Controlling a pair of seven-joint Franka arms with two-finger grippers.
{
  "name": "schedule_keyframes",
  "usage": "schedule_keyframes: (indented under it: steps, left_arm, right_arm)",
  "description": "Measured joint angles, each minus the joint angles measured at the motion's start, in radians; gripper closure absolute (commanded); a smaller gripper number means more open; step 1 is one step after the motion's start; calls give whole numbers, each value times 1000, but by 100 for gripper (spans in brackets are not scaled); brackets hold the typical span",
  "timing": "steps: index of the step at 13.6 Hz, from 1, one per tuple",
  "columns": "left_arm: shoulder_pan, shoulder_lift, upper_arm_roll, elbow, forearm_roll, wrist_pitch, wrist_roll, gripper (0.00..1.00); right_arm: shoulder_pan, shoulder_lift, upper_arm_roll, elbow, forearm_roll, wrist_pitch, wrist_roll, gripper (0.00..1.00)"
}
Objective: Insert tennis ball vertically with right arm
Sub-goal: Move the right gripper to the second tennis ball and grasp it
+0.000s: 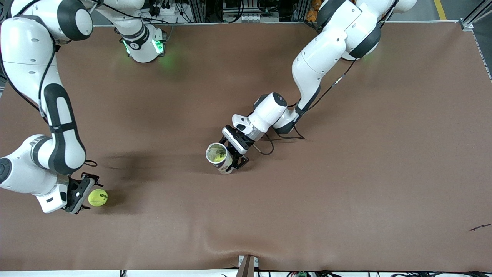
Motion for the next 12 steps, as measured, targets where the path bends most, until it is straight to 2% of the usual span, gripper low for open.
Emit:
schedule_keyframes:
  steps: [2, 6, 8, 9, 10, 12]
  left_arm:
    - [0, 1, 0, 0, 0, 2, 0, 26]
    - [0, 1, 0, 0, 0, 2, 0, 26]
    - [-1, 1, 0, 0, 0, 2, 0, 26]
    - [-1, 1, 0, 0, 0, 2, 0, 26]
    - [-1, 1, 0, 0, 0, 2, 0, 26]
    - [-1, 1, 0, 0, 0, 2, 0, 26]
  right_arm:
    - [-6, 11, 0, 0, 36, 30, -40, 0]
    - [-11, 25, 0, 0, 44, 55, -46, 0]
    - [-11, 32, 0, -1, 63, 63, -47, 47]
    - [-11, 34, 0, -1, 72, 65, -50, 63]
    - [-11, 35, 0, -1, 76, 66, -52, 72]
    - [-11, 34, 2, 0, 81, 66, -53, 80]
